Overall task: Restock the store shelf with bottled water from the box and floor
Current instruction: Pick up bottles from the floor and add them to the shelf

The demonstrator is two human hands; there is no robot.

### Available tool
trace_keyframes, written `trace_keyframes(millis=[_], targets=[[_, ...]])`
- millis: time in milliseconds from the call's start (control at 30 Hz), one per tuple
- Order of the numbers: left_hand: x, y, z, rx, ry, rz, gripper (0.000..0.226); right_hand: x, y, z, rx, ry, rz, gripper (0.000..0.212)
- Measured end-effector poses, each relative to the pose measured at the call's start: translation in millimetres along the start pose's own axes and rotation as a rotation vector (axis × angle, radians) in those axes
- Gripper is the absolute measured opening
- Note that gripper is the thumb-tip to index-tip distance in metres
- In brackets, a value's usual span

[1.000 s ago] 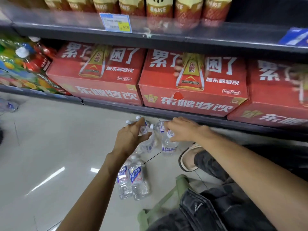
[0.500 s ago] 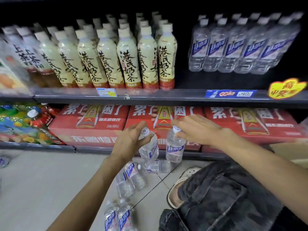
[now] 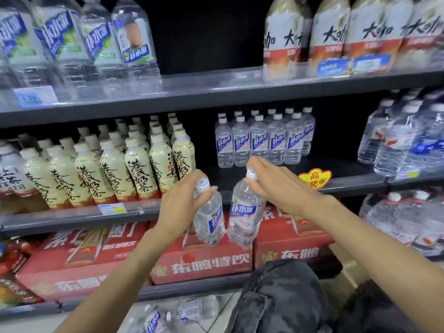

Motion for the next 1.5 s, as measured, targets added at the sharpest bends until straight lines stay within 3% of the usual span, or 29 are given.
trace_keyframes(millis=[467, 833, 933, 1133, 1300, 1500], targets=[[-9.0, -112.8, -54.5, 0.144, 0.035, -0.101, 0.024, -70.3, -41.3, -61.5, 0.087, 0.188, -0.246, 0.019], [45.2, -152.2, -20.5, 0.102, -0.06, 0.081, 0.043, -0.7, -101.4, -101.7, 0.08, 0.265, -0.14, 0.029], [55.9, -161.2, -6.3, 0.081, -0.094, 0.145, 0.043, 17.3, -111.3, -111.5, 0.084, 0.463, -0.081, 0.041], [74.3, -184.3, 17.6, -0.001, -0.122, 0.264, 0.052, 36.9, -146.7, -131.0, 0.044, 0.272, -0.039, 0.048], [78.9, -216.7, 32.7, -0.029, -0.15, 0.431, 0.052, 37.1, -173.9, -135.7, 0.1, 0.125, 0.084, 0.082], [81.4, -234.4, 42.5, -0.005, -0.16, 0.479, 0.047, 45.9, -192.8, -143.1, 0.092, 0.049, 0.035, 0.056]])
Point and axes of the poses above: each hand's wrist, its own y-axis away from the middle knuckle, its own x-axis out of the palm, z = x × y, the point moved 1 cm from there along -y, towards the middle knuckle, and after that the axes turned 4 degrees about z, right-handed, at the moved point
